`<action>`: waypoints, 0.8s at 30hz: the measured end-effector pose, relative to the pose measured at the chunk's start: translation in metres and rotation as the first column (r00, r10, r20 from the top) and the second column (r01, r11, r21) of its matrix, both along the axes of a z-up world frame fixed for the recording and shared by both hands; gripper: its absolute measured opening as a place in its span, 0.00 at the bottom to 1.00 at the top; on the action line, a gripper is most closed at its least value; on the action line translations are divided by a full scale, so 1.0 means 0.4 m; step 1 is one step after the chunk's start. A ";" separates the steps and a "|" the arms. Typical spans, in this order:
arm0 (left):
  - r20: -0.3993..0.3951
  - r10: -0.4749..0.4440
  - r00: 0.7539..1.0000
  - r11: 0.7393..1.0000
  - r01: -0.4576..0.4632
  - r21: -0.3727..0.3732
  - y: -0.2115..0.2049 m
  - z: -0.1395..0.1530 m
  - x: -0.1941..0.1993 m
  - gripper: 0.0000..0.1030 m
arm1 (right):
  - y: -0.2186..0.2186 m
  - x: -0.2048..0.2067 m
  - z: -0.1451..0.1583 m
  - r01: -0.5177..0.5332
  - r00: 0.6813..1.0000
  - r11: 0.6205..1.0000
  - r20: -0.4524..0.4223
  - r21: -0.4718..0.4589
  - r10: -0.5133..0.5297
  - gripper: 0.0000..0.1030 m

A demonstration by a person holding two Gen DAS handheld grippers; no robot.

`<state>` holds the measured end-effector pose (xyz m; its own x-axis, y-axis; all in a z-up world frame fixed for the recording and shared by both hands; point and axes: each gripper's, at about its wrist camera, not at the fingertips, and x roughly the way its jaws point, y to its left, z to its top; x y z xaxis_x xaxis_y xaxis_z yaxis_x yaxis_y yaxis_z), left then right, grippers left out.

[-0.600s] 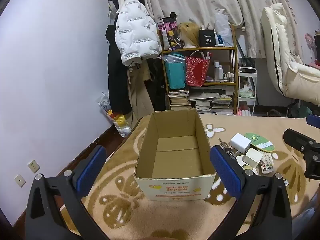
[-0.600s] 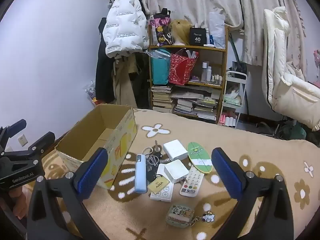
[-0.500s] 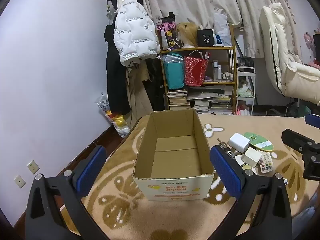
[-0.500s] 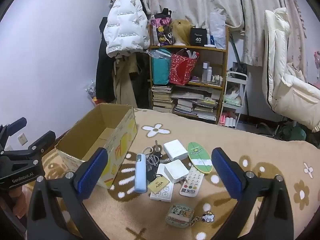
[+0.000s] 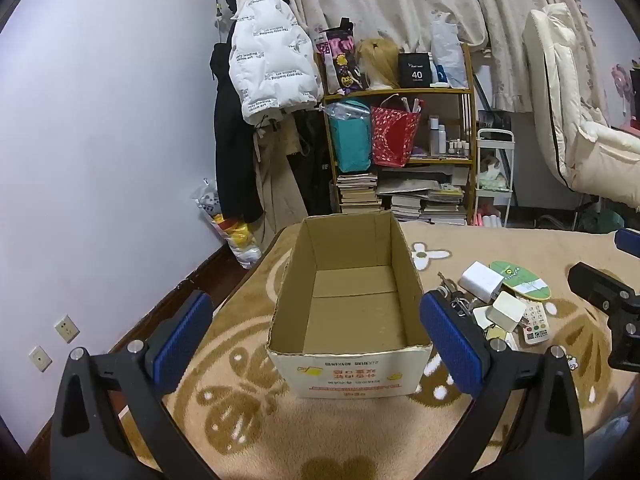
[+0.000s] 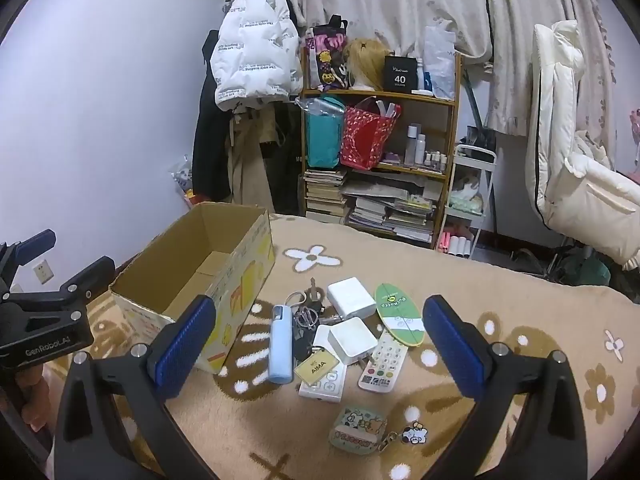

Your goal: Organize rigid objects

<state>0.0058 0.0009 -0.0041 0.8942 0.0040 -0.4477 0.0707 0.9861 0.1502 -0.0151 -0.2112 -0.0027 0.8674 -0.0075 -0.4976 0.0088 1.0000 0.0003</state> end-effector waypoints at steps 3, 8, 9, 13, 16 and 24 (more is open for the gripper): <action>-0.001 0.000 1.000 1.000 0.000 0.000 -0.001 0.000 -0.001 0.99 | 0.006 -0.001 -0.010 0.004 1.000 1.000 -0.002 0.000 -0.004 1.00; -0.001 0.001 1.000 1.000 -0.001 0.003 -0.002 0.002 0.000 0.99 | 0.004 -0.001 -0.012 0.007 1.000 1.000 -0.006 0.005 -0.007 1.00; -0.001 0.001 1.000 1.000 -0.001 0.003 -0.002 0.002 0.000 0.99 | 0.003 -0.001 -0.010 0.005 1.000 1.000 -0.006 0.006 -0.005 1.00; 0.000 0.001 1.000 1.000 -0.001 0.002 0.000 0.003 -0.002 0.99 | 0.001 0.000 -0.016 0.007 1.000 1.000 -0.004 0.012 -0.007 1.00; 0.000 0.001 1.000 1.000 -0.001 0.004 -0.001 0.001 -0.002 0.99 | 0.002 0.000 -0.012 0.006 1.000 1.000 -0.004 0.010 -0.006 1.00; -0.002 0.001 1.000 1.000 -0.001 0.005 0.000 0.003 -0.001 0.99 | 0.002 0.000 -0.016 0.008 1.000 1.000 -0.003 0.013 -0.008 1.00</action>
<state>0.0056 0.0010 -0.0027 0.8934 0.0073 -0.4493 0.0701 0.9854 0.1553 -0.0151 -0.2103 -0.0091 0.8657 -0.0077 -0.5006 0.0167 0.9998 0.0136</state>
